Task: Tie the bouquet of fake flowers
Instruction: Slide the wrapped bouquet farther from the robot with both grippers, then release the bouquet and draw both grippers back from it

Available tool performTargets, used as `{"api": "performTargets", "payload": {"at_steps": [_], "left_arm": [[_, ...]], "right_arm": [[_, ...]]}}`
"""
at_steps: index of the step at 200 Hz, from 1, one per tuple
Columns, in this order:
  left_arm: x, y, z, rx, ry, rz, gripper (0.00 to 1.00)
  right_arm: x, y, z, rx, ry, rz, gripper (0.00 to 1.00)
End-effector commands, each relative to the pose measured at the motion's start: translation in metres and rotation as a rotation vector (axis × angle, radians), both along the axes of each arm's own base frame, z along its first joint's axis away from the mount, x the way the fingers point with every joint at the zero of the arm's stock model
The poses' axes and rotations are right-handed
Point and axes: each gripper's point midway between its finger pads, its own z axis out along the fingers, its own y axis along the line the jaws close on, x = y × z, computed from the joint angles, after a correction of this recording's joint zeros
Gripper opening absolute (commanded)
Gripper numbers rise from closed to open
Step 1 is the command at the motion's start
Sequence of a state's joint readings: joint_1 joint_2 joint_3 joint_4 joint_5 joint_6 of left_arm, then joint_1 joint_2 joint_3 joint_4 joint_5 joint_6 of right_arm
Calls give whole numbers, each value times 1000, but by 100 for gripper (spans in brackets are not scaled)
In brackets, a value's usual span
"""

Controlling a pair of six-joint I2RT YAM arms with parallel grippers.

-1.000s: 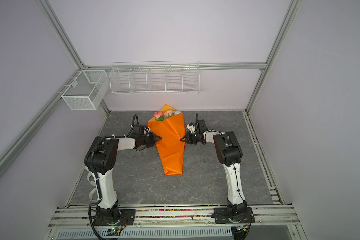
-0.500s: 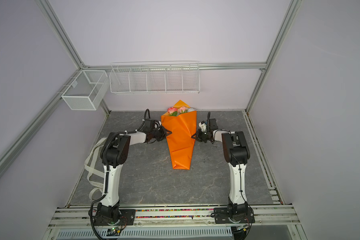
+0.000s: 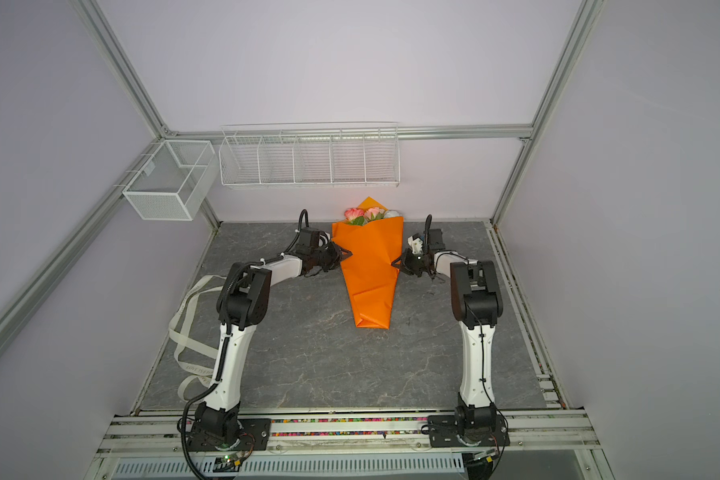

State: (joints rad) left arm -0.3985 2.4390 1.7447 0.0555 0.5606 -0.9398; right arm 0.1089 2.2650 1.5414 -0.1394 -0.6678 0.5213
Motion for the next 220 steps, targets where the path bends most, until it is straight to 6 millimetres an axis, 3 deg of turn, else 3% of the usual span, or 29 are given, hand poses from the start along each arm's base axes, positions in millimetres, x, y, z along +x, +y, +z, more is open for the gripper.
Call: {"api": "performTargets", "payload": {"at_steps": [1, 15, 48, 74, 104, 129, 152, 182, 198, 220], "left_arm": [[-7, 11, 1, 59, 21, 16, 47], [-14, 17, 10, 76, 8, 15, 54], [-38, 30, 24, 121, -9, -3, 68], [-60, 58, 28, 182, -3, 36, 74], [-95, 94, 53, 259, -37, 70, 76], [-132, 154, 60, 388, -11, 179, 72], [-173, 237, 54, 525, 116, 365, 65], [-251, 343, 53, 736, 308, 703, 61], [-283, 376, 50, 774, 327, 846, 56], [-318, 399, 49, 803, 378, 983, 58]], "right_arm": [[-2, -6, 25, -7, -25, 8, 38], [-5, -13, 37, -22, -35, -8, 49], [-19, -24, 71, -14, -76, -23, 59], [-38, -28, 94, -30, -103, -21, 60], [-67, -29, 114, -57, -126, -22, 60], [-94, -20, 127, -108, -158, 2, 61], [-119, -3, 132, -179, -172, 60, 61], [-147, 26, 134, -223, -172, 141, 61], [-156, 38, 133, -224, -165, 159, 61], [-162, 50, 134, -237, -165, 184, 61]]}}
